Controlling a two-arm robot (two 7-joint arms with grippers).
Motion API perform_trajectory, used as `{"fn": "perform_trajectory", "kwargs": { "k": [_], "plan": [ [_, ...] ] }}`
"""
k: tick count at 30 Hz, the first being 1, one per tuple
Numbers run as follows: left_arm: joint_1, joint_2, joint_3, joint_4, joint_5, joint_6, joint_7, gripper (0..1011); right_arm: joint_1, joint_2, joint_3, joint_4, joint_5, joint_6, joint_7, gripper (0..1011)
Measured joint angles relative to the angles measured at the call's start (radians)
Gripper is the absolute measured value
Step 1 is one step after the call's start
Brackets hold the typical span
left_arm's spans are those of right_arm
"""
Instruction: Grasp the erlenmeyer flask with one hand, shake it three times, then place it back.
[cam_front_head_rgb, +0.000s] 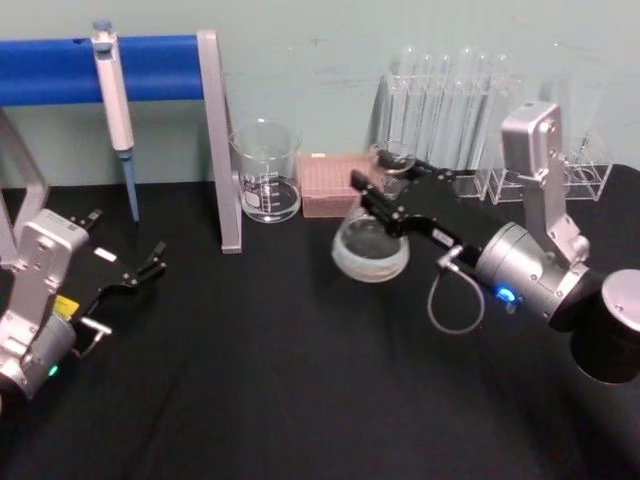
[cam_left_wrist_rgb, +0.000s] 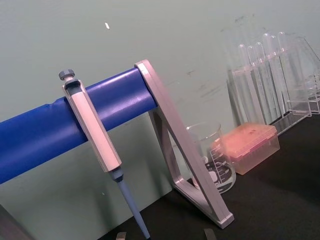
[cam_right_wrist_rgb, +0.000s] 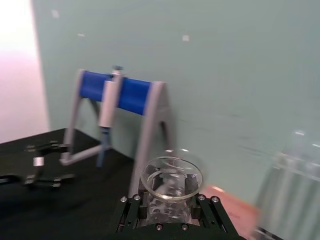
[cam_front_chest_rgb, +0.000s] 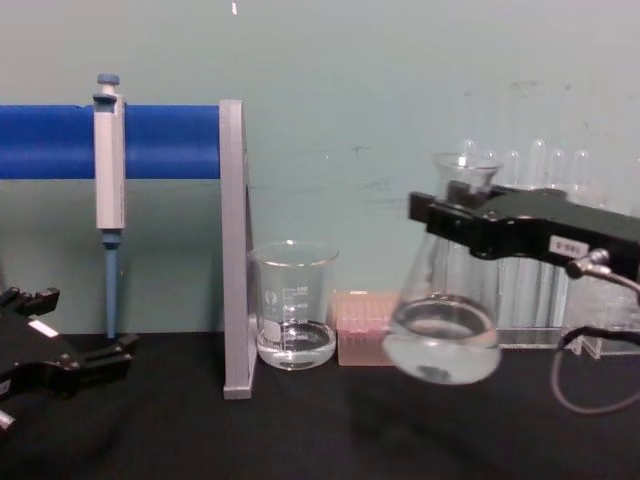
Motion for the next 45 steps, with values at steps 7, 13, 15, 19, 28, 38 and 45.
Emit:
{"fn": "perform_trajectory", "kwargs": {
  "k": [7,13,15,19,28,38,45],
  "plan": [
    [0.0,0.0,0.0,0.0,0.0,0.0,0.0,1001,-0.019,-0.017,0.041,0.004,-0.039,0.015,-0.085,450],
    [0.0,0.0,0.0,0.0,0.0,0.0,0.0,1001,-0.033,-0.032,0.069,0.005,-0.071,0.029,-0.141,450],
    [0.0,0.0,0.0,0.0,0.0,0.0,0.0,1001,-0.036,-0.037,0.077,0.007,-0.08,0.034,-0.154,450],
    [0.0,0.0,0.0,0.0,0.0,0.0,0.0,1001,-0.04,-0.046,0.09,0.011,-0.093,0.041,-0.17,450],
    [0.0,0.0,0.0,0.0,0.0,0.0,0.0,1001,-0.044,-0.065,0.111,0.017,-0.115,0.049,-0.176,450],
    [0.0,0.0,0.0,0.0,0.0,0.0,0.0,1001,-0.039,-0.081,0.115,0.024,-0.125,0.05,-0.12,450],
    [0.0,0.0,0.0,0.0,0.0,0.0,0.0,1001,-0.035,-0.087,0.102,0.023,-0.125,0.045,-0.042,450]
  ]
}}
